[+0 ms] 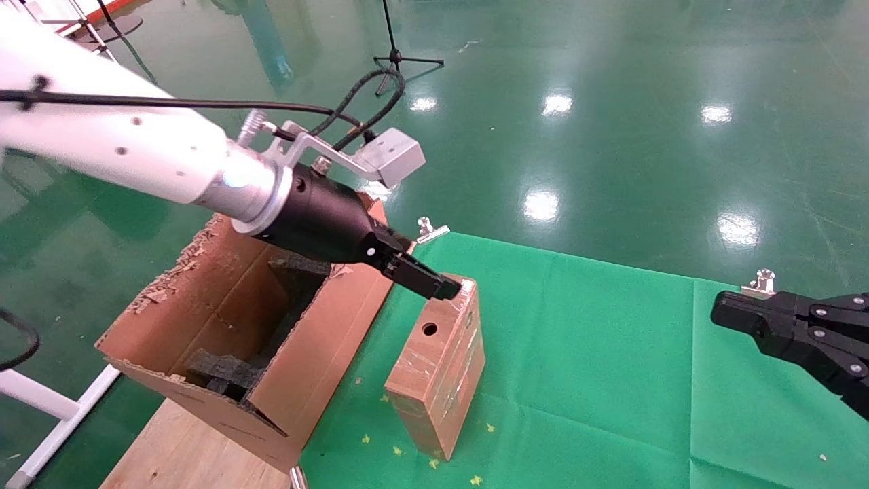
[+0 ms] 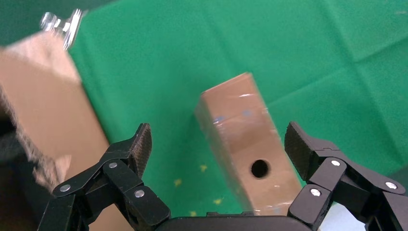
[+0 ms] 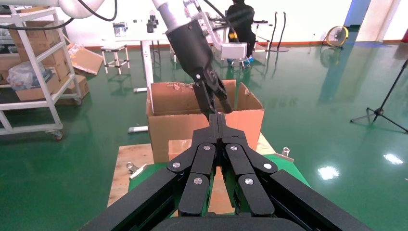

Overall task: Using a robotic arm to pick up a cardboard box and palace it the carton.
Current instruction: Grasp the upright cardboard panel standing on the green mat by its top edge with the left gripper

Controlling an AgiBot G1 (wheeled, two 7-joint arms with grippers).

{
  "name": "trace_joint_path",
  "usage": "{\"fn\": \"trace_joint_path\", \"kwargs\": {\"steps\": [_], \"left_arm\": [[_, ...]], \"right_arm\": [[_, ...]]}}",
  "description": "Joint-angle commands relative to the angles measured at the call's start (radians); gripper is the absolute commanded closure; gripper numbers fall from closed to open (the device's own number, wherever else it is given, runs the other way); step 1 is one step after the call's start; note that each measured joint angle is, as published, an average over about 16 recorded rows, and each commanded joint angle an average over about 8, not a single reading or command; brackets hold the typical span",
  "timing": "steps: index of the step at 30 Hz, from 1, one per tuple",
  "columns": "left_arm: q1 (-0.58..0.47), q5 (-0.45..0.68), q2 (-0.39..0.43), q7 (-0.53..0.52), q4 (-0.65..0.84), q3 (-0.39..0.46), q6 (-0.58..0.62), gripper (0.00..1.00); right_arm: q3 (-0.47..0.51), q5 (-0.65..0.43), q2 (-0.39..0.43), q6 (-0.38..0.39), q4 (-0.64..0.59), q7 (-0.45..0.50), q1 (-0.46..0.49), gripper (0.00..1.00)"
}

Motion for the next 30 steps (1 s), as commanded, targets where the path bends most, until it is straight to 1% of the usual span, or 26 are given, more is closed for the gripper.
{"fn": "trace_joint_path", "kwargs": {"steps": [1, 4, 9, 17, 24, 25, 28, 29, 30], "left_arm": [[-0.023, 0.035, 0.019, -0.088, -0.001, 0.040, 0.010, 0.00], [-0.036, 0.044, 0.042, -0.160, -0.003, 0.092, 0.007, 0.00], [-0.042, 0.015, 0.060, -0.219, -0.004, 0.149, -0.005, 0.00], [-0.043, 0.004, 0.086, -0.255, -0.006, 0.224, -0.015, 0.00], [-0.044, 0.004, 0.099, -0.262, -0.006, 0.283, -0.016, 0.00], [-0.047, 0.006, 0.101, -0.260, -0.007, 0.291, -0.015, 0.00], [-0.056, 0.014, 0.105, -0.254, -0.007, 0.312, -0.012, 0.00], [-0.058, 0.016, 0.106, -0.253, -0.007, 0.316, -0.010, 0.06], [-0.060, 0.017, 0.107, -0.252, -0.007, 0.320, -0.009, 0.19]], "right_arm": [[0.000, 0.000, 0.000, 0.000, 0.000, 0.000, 0.000, 1.00], [0.000, 0.000, 0.000, 0.000, 0.000, 0.000, 0.000, 1.00], [0.000, 0.000, 0.000, 0.000, 0.000, 0.000, 0.000, 1.00], [0.000, 0.000, 0.000, 0.000, 0.000, 0.000, 0.000, 1.00], [0.000, 0.000, 0.000, 0.000, 0.000, 0.000, 0.000, 0.99], [0.000, 0.000, 0.000, 0.000, 0.000, 0.000, 0.000, 0.89], [0.000, 0.000, 0.000, 0.000, 0.000, 0.000, 0.000, 0.52], [0.000, 0.000, 0.000, 0.000, 0.000, 0.000, 0.000, 0.39], [0.000, 0.000, 0.000, 0.000, 0.000, 0.000, 0.000, 0.27]]}}
